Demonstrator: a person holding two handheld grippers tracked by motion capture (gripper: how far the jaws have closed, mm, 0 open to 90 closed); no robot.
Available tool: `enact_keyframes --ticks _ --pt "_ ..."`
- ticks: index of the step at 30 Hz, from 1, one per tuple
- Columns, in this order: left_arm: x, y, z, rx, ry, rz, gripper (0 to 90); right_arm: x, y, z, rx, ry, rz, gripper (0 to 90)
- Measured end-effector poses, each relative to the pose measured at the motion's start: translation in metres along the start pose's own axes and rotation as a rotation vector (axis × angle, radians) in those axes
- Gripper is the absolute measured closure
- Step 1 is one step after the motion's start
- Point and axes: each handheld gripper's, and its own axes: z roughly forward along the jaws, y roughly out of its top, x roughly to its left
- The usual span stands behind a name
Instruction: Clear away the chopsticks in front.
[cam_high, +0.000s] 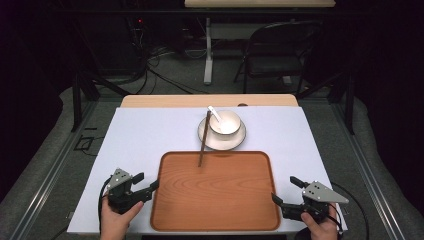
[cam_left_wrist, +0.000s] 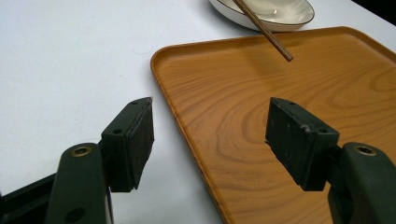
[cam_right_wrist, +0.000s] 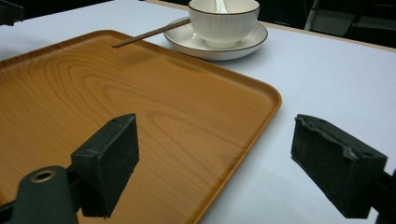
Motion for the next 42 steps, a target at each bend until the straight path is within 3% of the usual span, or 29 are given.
enact_keyframes --ticks 15,18,23,30,36,42 --pt "0.001 0.000 -0.001 0.004 0.009 -0.011 32.2 0.000 0.000 0.001 0.002 0.001 -0.003 14.8" --pt "0.004 0.002 0.002 0.020 0.017 -0.033 32.2 0.000 0.000 0.001 0.001 -0.002 0.002 14.8" --pt "0.005 0.009 0.007 0.057 0.031 -0.027 32.2 0.000 0.000 0.001 0.005 -0.003 0.006 14.8" --pt "0.005 0.044 0.026 0.108 -0.004 -0.052 32.2 -0.001 0.000 0.001 0.007 -0.003 0.010 14.8" --pt "0.002 0.071 0.045 0.113 -0.009 -0.035 32.2 -0.001 0.000 0.001 0.006 -0.003 0.012 14.8" --pt "0.000 0.094 0.067 0.123 -0.026 -0.049 32.2 -0.001 0.000 0.001 0.007 -0.003 0.013 14.8"
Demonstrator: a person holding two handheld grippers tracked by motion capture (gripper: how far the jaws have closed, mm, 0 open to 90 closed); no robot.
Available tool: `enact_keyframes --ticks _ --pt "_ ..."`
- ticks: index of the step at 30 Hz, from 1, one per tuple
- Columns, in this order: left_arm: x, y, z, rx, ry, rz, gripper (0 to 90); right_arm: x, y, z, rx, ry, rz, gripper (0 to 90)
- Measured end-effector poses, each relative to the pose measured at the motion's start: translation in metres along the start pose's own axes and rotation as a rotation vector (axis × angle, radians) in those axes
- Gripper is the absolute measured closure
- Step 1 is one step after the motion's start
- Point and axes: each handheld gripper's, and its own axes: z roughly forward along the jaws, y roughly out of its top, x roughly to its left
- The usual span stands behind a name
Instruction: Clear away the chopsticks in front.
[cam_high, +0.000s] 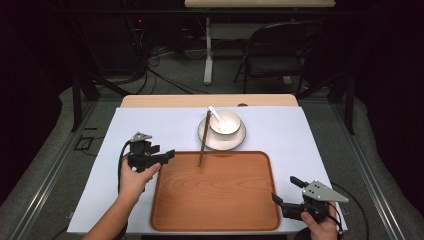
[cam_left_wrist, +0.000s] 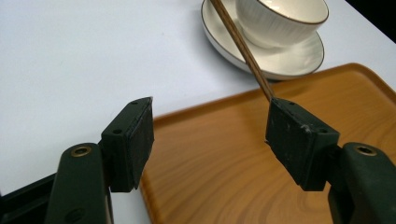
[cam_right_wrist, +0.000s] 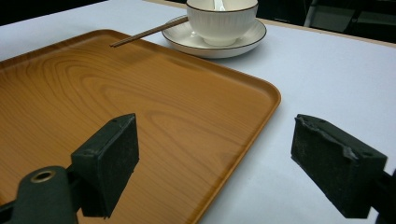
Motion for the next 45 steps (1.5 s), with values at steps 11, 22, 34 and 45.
enact_keyframes --ticks 11,22,34,45 --pt "-0.012 0.032 0.029 0.026 -0.007 0.002 32.2 0.001 0.000 -0.001 -0.005 -0.002 -0.009 14.8" --pt "-0.025 0.068 0.056 0.067 0.026 0.046 36.8 0.000 0.000 -0.001 -0.004 0.000 -0.006 14.8" --pt "-0.025 0.091 0.075 0.079 0.062 0.014 37.5 -0.001 -0.001 -0.001 -0.005 0.003 -0.001 14.8" --pt "-0.019 0.095 0.088 0.102 0.055 0.004 40.3 -0.001 -0.001 -0.001 -0.002 0.006 0.004 14.8"
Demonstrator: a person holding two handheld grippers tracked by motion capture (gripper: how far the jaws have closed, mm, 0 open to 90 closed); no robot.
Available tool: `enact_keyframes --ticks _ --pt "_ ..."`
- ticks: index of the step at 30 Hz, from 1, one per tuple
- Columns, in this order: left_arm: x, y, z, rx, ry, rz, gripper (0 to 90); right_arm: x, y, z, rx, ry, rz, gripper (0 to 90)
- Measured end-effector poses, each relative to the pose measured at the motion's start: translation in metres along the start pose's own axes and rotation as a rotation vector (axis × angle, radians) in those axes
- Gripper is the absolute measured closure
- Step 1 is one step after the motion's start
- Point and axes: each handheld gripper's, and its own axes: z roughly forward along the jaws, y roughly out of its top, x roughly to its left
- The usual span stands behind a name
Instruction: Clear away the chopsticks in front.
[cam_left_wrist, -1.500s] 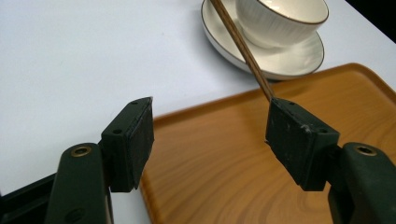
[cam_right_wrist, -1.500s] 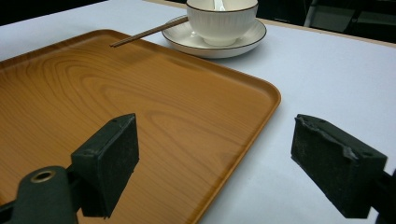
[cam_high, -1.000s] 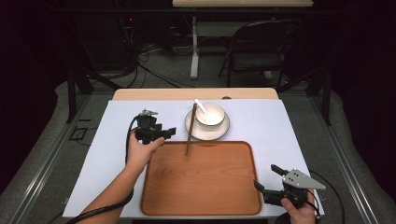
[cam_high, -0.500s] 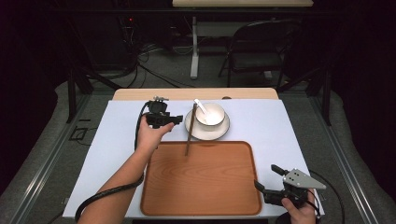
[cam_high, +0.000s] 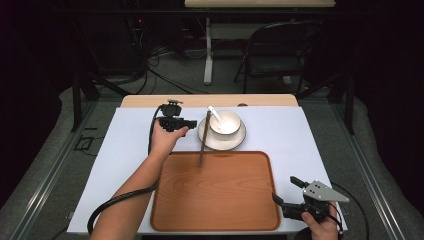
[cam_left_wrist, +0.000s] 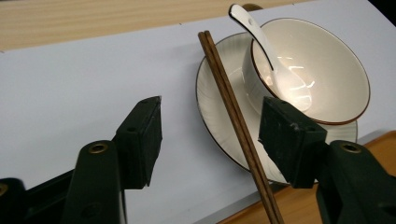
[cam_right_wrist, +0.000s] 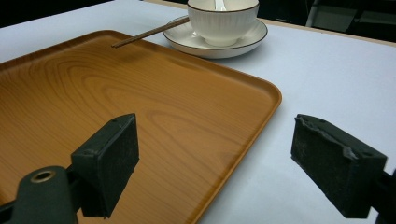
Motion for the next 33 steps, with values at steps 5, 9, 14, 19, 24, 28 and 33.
enact_keyframes --ticks 5,9,14,19,24,28,33 --pt "0.001 0.001 0.010 0.042 -0.019 -0.040 45.7 0.000 0.000 0.000 -0.001 0.000 0.001 14.8" --pt "0.000 0.001 0.014 0.071 -0.039 -0.053 51.8 0.000 0.000 0.000 -0.002 0.001 0.001 14.8" --pt "-0.005 0.003 0.022 0.113 -0.062 -0.074 58.6 0.000 0.000 0.000 -0.001 0.002 0.002 14.8" --pt "-0.011 0.005 0.033 0.171 -0.084 -0.099 65.1 0.000 0.000 0.000 -0.004 0.004 0.005 14.8" --pt "-0.015 0.006 0.040 0.210 -0.081 -0.109 69.5 -0.001 0.000 0.000 -0.004 0.005 0.005 14.8" --pt "-0.017 0.006 0.047 0.232 -0.073 -0.113 73.5 -0.001 0.000 0.000 -0.004 0.006 0.005 14.8" --pt "-0.013 0.005 0.055 0.247 -0.069 -0.137 75.3 -0.001 -0.001 -0.001 -0.005 0.007 0.005 14.8"
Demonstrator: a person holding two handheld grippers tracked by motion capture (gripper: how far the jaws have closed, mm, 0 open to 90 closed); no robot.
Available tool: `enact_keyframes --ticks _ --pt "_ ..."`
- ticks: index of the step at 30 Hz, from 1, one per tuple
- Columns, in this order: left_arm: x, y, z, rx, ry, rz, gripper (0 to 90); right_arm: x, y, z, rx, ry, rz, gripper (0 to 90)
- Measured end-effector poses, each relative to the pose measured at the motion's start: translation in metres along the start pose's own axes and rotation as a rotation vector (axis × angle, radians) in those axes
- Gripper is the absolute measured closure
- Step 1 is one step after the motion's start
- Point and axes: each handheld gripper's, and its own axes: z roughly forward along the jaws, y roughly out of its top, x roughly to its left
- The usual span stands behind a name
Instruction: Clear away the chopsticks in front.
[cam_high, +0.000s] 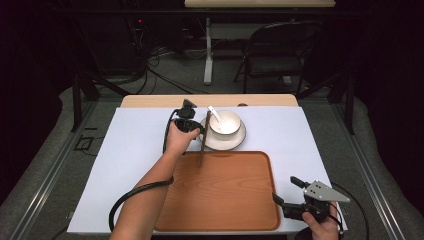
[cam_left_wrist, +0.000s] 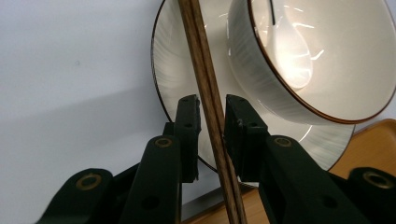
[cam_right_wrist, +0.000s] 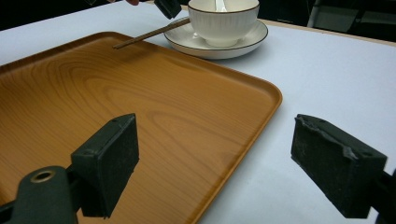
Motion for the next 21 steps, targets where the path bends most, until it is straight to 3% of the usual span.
enact_keyframes --ticks 15,21 --pt "0.0016 0.0009 0.0073 0.024 -0.015 -0.046 79.6 -0.0002 -0.0001 -0.0002 -0.001 0.001 0.001 14.8" --pt "0.0037 0.0027 0.0089 0.035 -0.034 -0.095 81.0 -0.0003 -0.0002 -0.0004 -0.003 0.000 0.002 14.8"
